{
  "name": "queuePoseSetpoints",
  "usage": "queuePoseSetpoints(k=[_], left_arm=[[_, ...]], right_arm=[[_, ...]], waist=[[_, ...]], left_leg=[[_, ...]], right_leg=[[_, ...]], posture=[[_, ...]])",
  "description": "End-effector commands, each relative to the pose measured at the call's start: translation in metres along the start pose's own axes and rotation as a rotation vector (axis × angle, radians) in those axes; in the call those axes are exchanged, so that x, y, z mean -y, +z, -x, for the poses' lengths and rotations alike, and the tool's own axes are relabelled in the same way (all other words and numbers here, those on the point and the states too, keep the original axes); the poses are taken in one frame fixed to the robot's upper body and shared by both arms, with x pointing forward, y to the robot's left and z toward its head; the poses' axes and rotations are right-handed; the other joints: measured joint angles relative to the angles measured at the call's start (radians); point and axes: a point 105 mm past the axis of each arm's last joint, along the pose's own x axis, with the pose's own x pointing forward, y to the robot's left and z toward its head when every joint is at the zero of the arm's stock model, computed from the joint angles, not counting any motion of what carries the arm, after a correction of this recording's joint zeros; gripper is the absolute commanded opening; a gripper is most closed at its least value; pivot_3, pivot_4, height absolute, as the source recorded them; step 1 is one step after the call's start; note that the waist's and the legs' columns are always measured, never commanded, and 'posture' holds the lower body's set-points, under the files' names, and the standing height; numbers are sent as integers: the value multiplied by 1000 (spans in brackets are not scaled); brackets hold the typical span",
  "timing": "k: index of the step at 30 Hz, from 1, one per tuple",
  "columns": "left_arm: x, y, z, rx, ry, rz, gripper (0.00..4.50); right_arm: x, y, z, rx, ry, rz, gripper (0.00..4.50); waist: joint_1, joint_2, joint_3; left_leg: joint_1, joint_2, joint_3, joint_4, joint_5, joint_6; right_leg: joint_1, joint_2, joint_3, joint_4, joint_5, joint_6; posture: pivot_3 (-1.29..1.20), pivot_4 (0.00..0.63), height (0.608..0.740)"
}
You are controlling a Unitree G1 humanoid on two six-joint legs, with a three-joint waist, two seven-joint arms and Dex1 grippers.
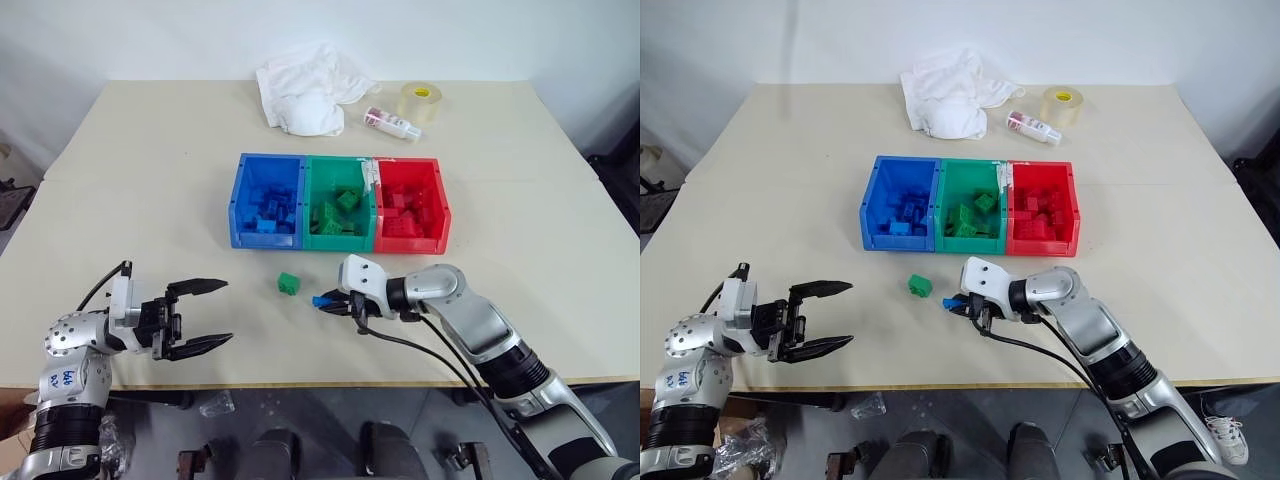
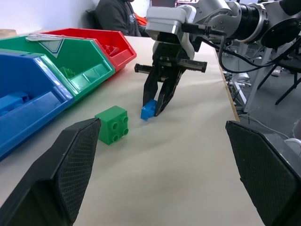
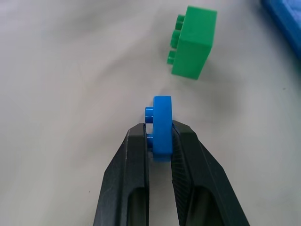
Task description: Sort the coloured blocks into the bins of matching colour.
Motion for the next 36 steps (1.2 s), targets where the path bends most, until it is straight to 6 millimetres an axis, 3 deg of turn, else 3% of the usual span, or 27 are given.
queuePoseSetpoints(k=[1,8,12,16,22,28,32,36], left_arm=[[1,4,0,10,-37,-27,4500],[-3,2,-2,19,-24,-42,4500],[-9,5,-6,47,0,-60,4500],[-14,8,-11,73,24,-77,4500],[-13,10,-14,76,33,-90,4500],[-13,10,-13,68,51,-89,4500],[-16,8,-16,59,58,-79,4500],[-21,6,-18,52,78,-79,4500]], right_arm=[[13,32,14,82,-50,54,269],[55,96,21,229,-147,110,269],[86,117,-3,237,-205,130,269],[104,132,-25,254,-240,143,269],[114,144,-44,278,-258,146,2338],[116,147,-32,328,-255,163,4447],[91,129,-5,355,-125,216,4480],[66,94,36,317,-57,196,4480]], waist=[[0,0,0],[-16,0,0],[-25,0,0],[-39,0,0],[-54,0,0],[-67,0,0],[-63,0,0],[-43,0,0]], left_leg=[[0,0,0,0,0,0],[0,0,0,0,0,0],[1,0,0,-2,0,0],[1,0,0,-2,0,0],[1,-1,-3,-4,0,0],[1,-1,-4,-4,0,0],[1,-1,-7,-4,0,0],[0,-3,-8,-3,0,0]], right_leg=[[0,0,0,0,0,0],[-1,0,0,1,0,0],[-2,0,-1,3,0,0],[-2,0,-1,4,0,0],[-2,0,-2,5,0,0],[-2,0,-2,5,0,0],[-1,0,-2,5,0,0],[-1,-1,-1,4,0,0]], posture=[[0,150,740],[0,150,740],[0,150,740],[0,150,740],[0,150,740],[0,150,740],[0,150,740],[0,150,740]])
